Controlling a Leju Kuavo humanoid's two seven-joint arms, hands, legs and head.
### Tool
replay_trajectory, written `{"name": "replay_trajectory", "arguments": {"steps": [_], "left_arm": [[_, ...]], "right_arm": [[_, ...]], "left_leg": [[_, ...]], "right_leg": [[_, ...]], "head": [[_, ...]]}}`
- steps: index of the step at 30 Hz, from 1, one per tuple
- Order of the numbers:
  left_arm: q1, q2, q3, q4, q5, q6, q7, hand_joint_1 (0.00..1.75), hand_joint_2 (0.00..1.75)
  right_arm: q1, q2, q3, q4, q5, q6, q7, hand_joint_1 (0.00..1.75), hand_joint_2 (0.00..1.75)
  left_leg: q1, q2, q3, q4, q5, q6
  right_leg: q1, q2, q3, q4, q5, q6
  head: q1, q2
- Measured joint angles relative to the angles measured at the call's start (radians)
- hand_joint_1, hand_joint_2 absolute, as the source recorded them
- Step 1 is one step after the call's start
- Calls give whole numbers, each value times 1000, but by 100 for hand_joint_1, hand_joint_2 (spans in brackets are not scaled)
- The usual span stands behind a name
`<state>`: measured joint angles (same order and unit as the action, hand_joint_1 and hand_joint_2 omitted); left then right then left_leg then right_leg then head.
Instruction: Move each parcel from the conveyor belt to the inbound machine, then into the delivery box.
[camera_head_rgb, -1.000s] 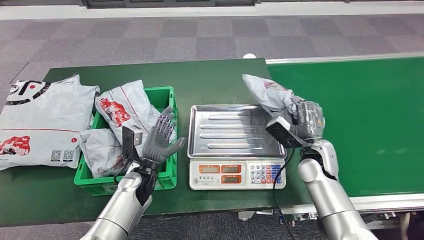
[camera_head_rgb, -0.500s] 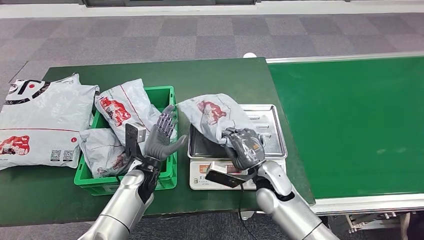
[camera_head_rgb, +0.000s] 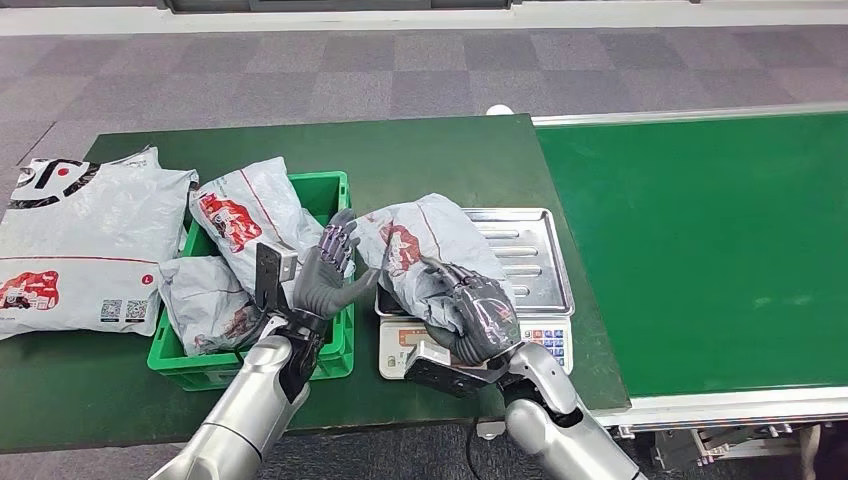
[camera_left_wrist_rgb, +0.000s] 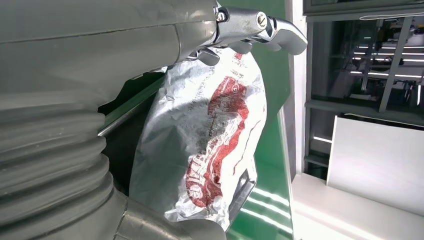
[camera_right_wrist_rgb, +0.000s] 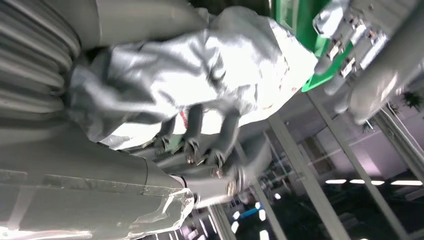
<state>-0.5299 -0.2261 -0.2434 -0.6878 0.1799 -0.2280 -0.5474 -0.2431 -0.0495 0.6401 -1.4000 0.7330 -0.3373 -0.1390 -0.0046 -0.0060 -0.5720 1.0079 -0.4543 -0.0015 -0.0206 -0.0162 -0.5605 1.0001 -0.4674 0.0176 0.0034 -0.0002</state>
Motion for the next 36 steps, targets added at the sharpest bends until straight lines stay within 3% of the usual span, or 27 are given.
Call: {"name": "replay_trajectory", "arguments": {"steps": [4, 8, 10, 12, 14, 17, 21, 27, 33, 36], "left_arm": [[-3, 0, -2, 5, -11, 17, -7, 0, 175], [-4, 0, -4, 7, -16, 23, -10, 0, 175], [-9, 0, -9, 11, -37, 49, -19, 0, 175], [-13, 2, -14, 12, -62, 83, -29, 0, 175], [-13, 7, -17, 5, -75, 102, -33, 0, 175], [-13, 15, -29, -7, -102, 133, -36, 0, 175], [-22, 24, -60, -22, -184, 214, -14, 0, 175], [-66, 30, -117, -21, -273, 263, 28, 0, 175], [-168, 25, -261, 63, -545, 255, 129, 0, 175], [-196, 13, -330, 101, -633, 243, 141, 0, 175]], "right_arm": [[3, -4, -63, -16, -110, 49, -52, 0, 175], [2, -5, -76, -17, -130, 61, -70, 0, 175], [-18, -14, -137, -12, -335, 209, -184, 0, 175], [-42, -27, -222, 6, -621, 429, -320, 0, 175], [-54, -34, -272, 37, -759, 548, -362, 0, 175], [-76, -37, -338, 86, -860, 614, -375, 0, 175], [-114, -37, -414, 167, -926, 542, -355, 0, 175], [-175, -38, -478, 288, -894, 401, -373, 0, 175], [-296, -37, -507, 465, -897, 349, -382, 0, 175], [-345, -39, -515, 547, -900, 340, -390, 0, 175]], "left_leg": [[0, 1, 0, 0, 0, 0], [0, 1, 0, 0, 0, 0], [0, 1, -3, 0, 2, 0], [0, 1, -6, 1, 3, 1], [0, 1, -7, 1, 3, 1], [0, 1, -9, 1, 3, 1], [0, 1, -11, 2, 4, 1], [0, 2, -14, 2, 4, 1], [0, 3, -18, 3, 6, 2], [0, 3, -18, 3, 6, 2]], "right_leg": [[0, 1, 0, 0, 1, 0], [0, 1, 0, 0, 1, 0], [0, 1, -3, 0, 3, 0], [0, 2, -6, 0, 4, 0], [0, 2, -7, 0, 5, 0], [0, 3, -10, 0, 5, 0], [0, 2, -12, 0, 6, 0], [0, 4, -15, 0, 7, 1], [0, 4, -19, 0, 9, 2], [0, 5, -20, 0, 9, 2]], "head": [[0, 0], [0, 0], [0, 0], [0, 0], [0, 0], [0, 0], [0, 0], [0, 0], [0, 0], [0, 0]]}}
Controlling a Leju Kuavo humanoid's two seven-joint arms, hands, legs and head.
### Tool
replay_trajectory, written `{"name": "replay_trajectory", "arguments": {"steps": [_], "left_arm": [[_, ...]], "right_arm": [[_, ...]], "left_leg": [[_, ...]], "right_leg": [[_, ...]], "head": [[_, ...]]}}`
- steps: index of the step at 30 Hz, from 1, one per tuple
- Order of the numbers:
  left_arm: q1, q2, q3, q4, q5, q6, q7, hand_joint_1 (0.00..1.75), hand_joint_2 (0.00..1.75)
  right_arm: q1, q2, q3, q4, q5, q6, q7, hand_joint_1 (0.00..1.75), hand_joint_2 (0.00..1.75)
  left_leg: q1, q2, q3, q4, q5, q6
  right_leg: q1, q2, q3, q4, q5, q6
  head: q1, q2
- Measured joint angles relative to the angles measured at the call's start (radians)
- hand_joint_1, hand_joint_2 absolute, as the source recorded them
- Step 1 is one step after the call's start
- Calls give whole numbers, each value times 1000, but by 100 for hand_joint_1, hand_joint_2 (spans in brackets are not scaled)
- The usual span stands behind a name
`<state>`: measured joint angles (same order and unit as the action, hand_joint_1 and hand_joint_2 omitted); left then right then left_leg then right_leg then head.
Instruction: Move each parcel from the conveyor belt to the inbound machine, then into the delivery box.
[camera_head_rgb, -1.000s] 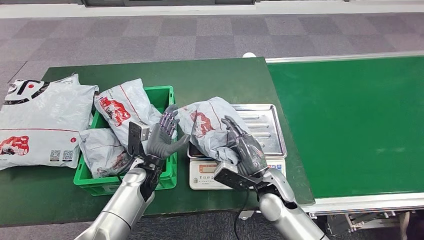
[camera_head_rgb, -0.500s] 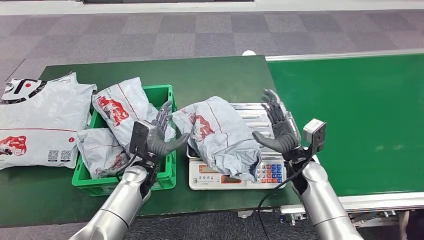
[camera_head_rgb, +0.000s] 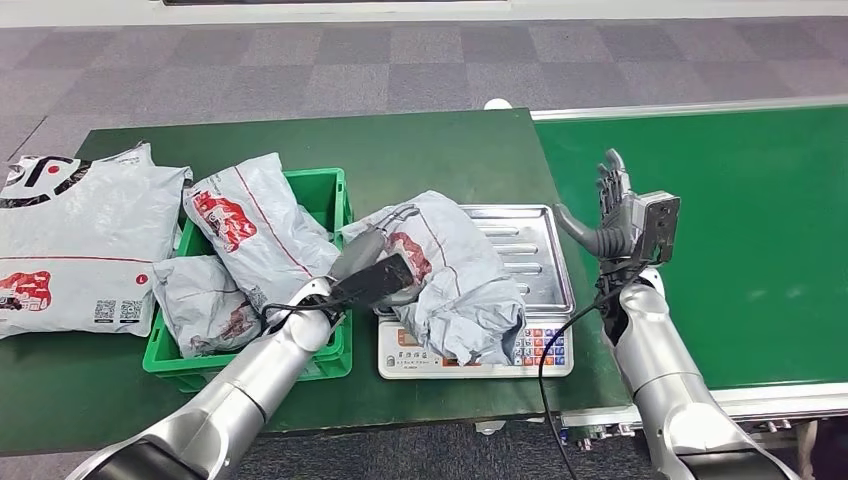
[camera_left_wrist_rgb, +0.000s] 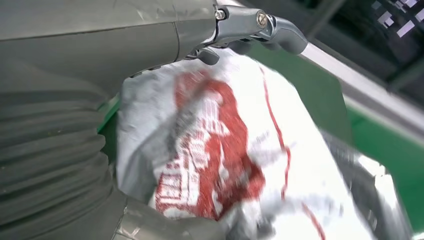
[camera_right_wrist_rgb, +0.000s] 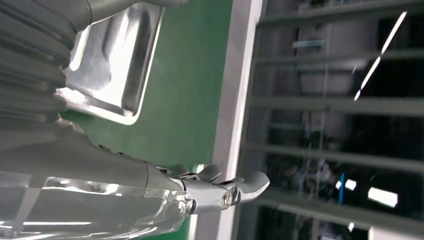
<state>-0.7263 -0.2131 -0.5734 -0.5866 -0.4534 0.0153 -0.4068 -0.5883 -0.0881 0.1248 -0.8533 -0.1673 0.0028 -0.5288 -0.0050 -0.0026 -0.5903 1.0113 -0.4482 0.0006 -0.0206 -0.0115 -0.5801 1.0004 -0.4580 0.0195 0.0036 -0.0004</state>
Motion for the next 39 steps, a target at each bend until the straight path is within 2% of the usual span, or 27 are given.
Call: {"name": "replay_trajectory", "arguments": {"steps": [5, 10, 16, 18, 19, 22, 23, 28, 32, 39], "left_arm": [[-48, -39, -142, 37, -167, -132, 19, 0, 175], [-98, -77, -271, 84, -248, -234, 55, 0, 175], [-122, -91, -331, 115, -259, -249, 56, 0, 175], [-130, -94, -348, 124, -276, -283, 42, 0, 175], [-137, -96, -360, 130, -287, -310, 30, 23, 175], [-157, -106, -403, 145, -311, -376, -1, 154, 175], [-162, -109, -416, 150, -314, -386, -8, 175, 175], [-182, -119, -451, 160, -314, -372, -19, 175, 175], [-184, -124, -455, 160, -306, -313, 2, 175, 175], [-186, -128, -455, 160, -303, -300, 8, 175, 175]], "right_arm": [[-17, -3, -31, 57, -19, -1, -14, 0, 175], [40, -11, -73, 30, -26, 2, -14, 0, 175], [74, -14, -94, 6, -26, 3, -13, 0, 175], [80, -14, -97, 0, -23, 6, -11, 0, 175], [85, -15, -99, -4, -22, 8, -11, 0, 175], [107, -15, -108, -22, -21, 25, -8, 0, 175], [115, -15, -113, -29, -21, 32, -7, 0, 175], [156, -14, -137, -77, -30, 61, 13, 0, 175], [180, -14, -156, -120, -38, 77, 26, 0, 175], [201, -13, -172, -157, -39, 78, 29, 0, 175]], "left_leg": [[0, -3, -2, 1, 0, 0], [0, -3, -4, 1, -1, 1], [0, -2, -3, 1, -1, 2], [0, -2, -3, 1, -1, 2], [0, -3, -3, 1, -1, 2], [0, -4, -3, 1, -1, 2], [0, -5, -3, 1, -1, 2], [0, -6, -3, 2, -1, 3], [0, -6, -3, 2, -1, 3], [0, -6, -2, 2, -1, 3]], "right_leg": [[0, -3, -1, 0, 0, 0], [0, -3, -1, -1, 0, 0], [0, -2, -1, -1, 0, 0], [0, -3, -1, -1, 0, 0], [0, -3, -1, -1, 0, 0], [0, -5, 1, -1, -1, 1], [0, -5, 1, -1, -1, 1], [0, -7, 2, -2, -1, 1], [0, -6, 3, -2, -1, 1], [0, -6, 3, -2, -1, 1]], "head": [[0, 0], [0, 0], [0, 0], [0, 0], [0, 0], [0, 0], [0, 0], [0, 0], [0, 0], [0, 0]]}}
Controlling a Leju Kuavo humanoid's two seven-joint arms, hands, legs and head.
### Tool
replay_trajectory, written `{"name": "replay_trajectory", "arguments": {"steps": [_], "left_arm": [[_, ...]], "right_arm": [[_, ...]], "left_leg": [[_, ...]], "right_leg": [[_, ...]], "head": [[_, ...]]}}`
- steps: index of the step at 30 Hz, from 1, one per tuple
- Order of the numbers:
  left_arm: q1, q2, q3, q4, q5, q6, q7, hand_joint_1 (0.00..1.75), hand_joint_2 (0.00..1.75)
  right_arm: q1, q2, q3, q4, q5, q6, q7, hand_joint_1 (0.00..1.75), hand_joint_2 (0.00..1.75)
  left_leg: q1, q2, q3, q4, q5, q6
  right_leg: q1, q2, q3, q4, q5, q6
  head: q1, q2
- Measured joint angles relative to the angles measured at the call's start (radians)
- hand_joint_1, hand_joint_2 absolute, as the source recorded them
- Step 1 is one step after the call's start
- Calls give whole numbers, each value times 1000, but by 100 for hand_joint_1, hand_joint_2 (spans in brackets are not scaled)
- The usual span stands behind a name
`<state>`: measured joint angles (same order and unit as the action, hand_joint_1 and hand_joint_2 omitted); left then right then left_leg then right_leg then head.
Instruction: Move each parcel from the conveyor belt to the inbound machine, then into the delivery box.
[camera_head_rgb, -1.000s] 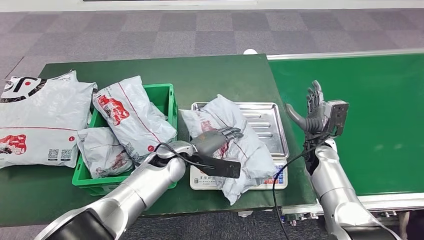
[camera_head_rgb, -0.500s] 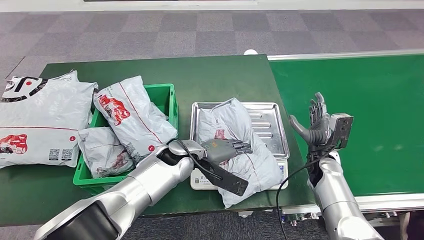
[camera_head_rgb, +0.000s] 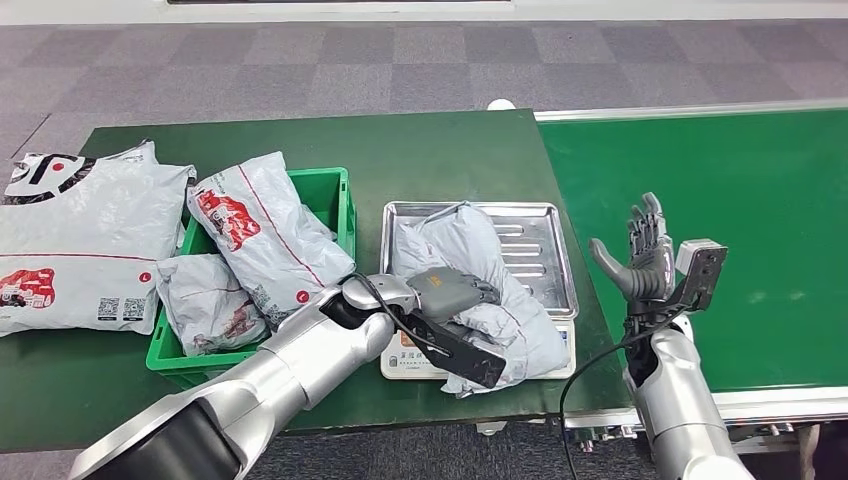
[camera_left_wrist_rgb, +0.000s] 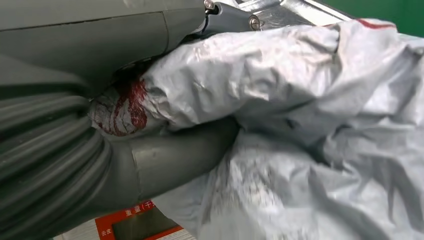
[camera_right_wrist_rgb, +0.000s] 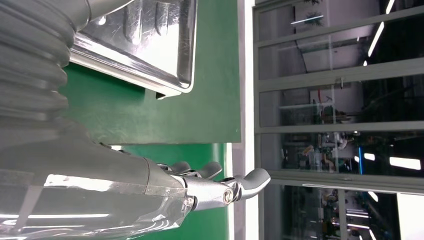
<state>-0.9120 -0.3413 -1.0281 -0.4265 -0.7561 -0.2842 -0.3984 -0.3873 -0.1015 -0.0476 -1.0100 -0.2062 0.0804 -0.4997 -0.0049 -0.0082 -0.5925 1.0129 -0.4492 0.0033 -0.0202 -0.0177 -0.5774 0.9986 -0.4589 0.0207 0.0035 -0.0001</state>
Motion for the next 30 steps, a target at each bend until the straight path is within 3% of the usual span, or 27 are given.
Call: {"name": "replay_trajectory", "arguments": {"steps": [6, 15, 22, 26, 30], "left_arm": [[1, -1, 0, 0, 1, 15, 2, 175, 175], [20, -1, 0, -52, -51, 211, 26, 175, 175], [53, 16, 17, -275, -151, 346, 106, 175, 175], [60, 41, 42, -452, -212, 355, 170, 175, 175], [60, 58, 73, -539, -249, 357, 198, 175, 175]], "right_arm": [[5, 1, -5, -11, -2, 8, 3, 0, 175], [54, 11, -8, -82, -4, 28, 21, 0, 175], [131, 17, -41, -171, -23, 46, 47, 0, 175], [171, 26, -57, -224, -5, 54, 57, 0, 175], [181, 35, -63, -245, 14, 54, 63, 0, 175]], "left_leg": [[0, 0, 0, 0, 0, 0], [0, 0, -1, 0, 0, 0], [0, 0, -5, 0, 0, 0], [0, 1, -6, 0, 0, 0], [0, 2, -6, 0, 0, 0]], "right_leg": [[0, 0, 0, 0, 0, 0], [0, 0, -1, 0, 0, 0], [0, 0, -5, 0, 0, 0], [0, 1, -7, 0, 0, 0], [0, 2, -7, 0, 0, 0]], "head": [[0, 0], [0, 0], [0, 0], [0, 0], [0, 0]]}}
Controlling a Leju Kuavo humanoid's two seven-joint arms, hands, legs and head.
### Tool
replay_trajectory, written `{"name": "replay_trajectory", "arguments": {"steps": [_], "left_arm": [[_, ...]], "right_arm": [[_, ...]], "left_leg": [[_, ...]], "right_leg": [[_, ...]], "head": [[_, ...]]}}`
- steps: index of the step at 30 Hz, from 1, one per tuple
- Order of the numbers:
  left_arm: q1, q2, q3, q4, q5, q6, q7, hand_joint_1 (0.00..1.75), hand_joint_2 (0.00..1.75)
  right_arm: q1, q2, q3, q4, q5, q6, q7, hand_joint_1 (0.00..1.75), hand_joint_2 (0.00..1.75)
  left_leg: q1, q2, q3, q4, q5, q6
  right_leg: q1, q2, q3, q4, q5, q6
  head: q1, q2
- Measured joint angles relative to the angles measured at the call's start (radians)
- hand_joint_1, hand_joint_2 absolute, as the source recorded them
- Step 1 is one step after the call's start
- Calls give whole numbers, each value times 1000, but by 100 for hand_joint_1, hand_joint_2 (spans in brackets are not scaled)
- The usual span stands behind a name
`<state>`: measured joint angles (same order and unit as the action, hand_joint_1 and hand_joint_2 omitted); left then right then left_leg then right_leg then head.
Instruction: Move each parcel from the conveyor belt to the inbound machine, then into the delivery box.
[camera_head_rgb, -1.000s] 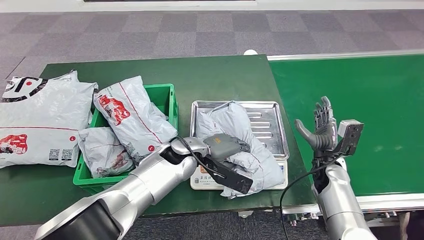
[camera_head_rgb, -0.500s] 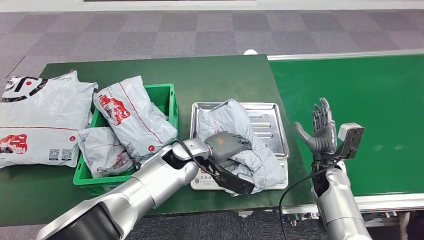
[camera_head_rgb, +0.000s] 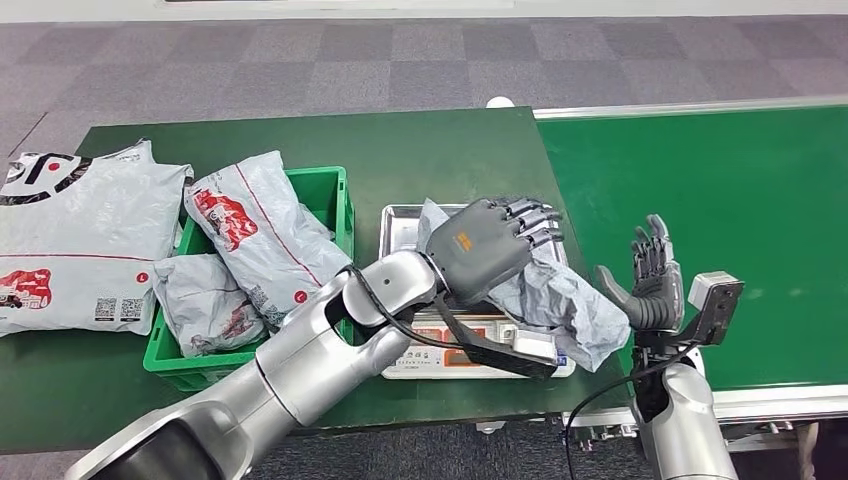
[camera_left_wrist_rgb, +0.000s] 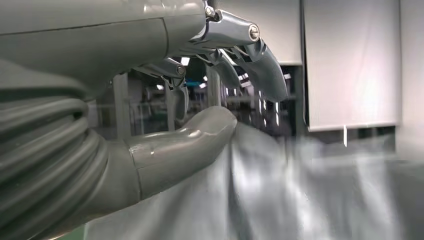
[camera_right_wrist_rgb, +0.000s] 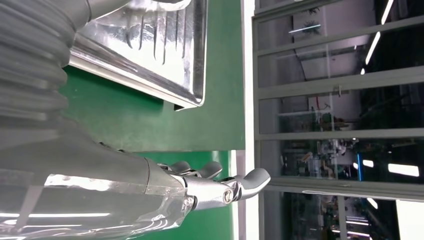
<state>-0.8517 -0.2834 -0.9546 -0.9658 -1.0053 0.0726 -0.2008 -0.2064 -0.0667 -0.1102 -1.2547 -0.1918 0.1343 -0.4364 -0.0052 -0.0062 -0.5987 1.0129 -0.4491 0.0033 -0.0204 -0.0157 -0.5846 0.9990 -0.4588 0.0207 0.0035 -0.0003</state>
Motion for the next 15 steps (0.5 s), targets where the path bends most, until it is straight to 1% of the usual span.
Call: {"name": "replay_trajectory", "arguments": {"steps": [8, 15], "left_arm": [[0, 17, 27, -53, -21, 17, 8, 175, 175], [-8, 29, 92, -35, -109, 117, 37, 175, 175]], "right_arm": [[-1, 10, -3, -11, 13, -2, -1, 0, 175], [-33, 19, -3, -3, 39, -10, -2, 0, 175]], "left_leg": [[0, 0, 0, 0, 0, 0], [0, 0, 0, 0, 1, 0]], "right_leg": [[0, 0, 0, 0, 1, 1], [0, 0, 0, 0, 1, 1]], "head": [[0, 0], [0, 0]]}}
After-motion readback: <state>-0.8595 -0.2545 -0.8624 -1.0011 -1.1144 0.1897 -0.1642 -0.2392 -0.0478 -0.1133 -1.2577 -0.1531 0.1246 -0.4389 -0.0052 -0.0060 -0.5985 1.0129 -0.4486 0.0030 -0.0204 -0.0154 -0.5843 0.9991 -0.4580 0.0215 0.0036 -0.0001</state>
